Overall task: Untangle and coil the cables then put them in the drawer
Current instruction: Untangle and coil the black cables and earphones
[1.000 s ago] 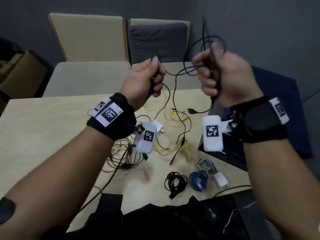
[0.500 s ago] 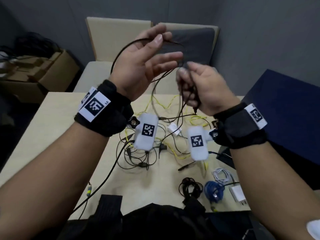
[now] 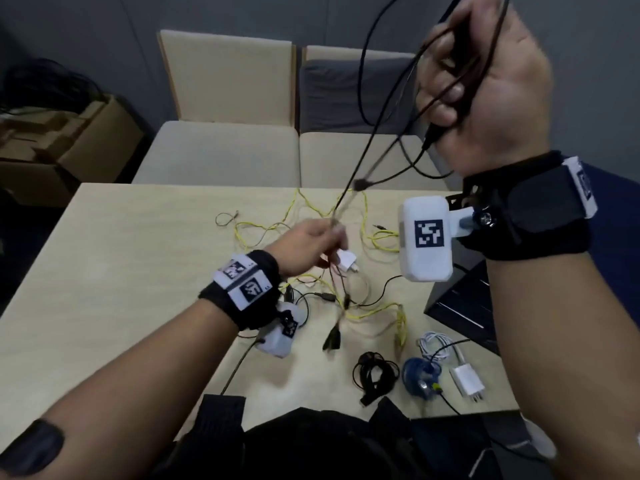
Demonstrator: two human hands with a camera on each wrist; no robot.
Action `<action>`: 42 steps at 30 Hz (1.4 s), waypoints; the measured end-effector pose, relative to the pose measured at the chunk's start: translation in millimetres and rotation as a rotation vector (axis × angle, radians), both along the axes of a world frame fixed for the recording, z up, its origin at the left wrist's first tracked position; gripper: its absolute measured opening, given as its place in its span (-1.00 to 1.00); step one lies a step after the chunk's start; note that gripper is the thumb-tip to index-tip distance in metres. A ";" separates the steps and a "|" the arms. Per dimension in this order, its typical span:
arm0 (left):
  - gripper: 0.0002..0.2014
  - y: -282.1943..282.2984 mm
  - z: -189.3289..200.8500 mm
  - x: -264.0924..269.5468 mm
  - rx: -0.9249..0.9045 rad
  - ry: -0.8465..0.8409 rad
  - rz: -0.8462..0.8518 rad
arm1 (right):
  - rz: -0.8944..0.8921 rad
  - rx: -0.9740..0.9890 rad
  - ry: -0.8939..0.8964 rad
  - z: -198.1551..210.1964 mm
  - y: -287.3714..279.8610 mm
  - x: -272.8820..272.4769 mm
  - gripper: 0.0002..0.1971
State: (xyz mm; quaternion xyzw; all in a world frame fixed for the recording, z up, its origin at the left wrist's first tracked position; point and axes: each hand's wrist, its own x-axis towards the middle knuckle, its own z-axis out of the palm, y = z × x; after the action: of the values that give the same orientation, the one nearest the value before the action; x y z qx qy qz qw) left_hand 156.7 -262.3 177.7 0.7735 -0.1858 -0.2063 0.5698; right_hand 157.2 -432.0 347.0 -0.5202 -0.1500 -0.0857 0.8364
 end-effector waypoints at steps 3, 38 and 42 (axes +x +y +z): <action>-0.66 26.2 16.0 10.2 -0.243 0.031 0.240 | -0.001 0.024 0.052 -2.2 -5.3 -3.2 -0.77; -0.35 277.4 -104.7 -23.4 0.518 0.248 0.662 | -0.108 -0.307 0.606 -130.7 158.8 -20.4 -0.94; -0.57 248.1 -84.2 -28.8 0.309 0.060 0.678 | -0.184 -0.180 0.555 -142.8 164.6 -28.2 -0.78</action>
State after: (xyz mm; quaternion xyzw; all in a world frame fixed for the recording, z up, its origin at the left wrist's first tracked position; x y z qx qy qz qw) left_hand 127.9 -14.2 93.4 0.8616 0.1311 -0.0539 0.4874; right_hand 129.0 -267.4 204.2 -0.6069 0.1251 -0.0021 0.7848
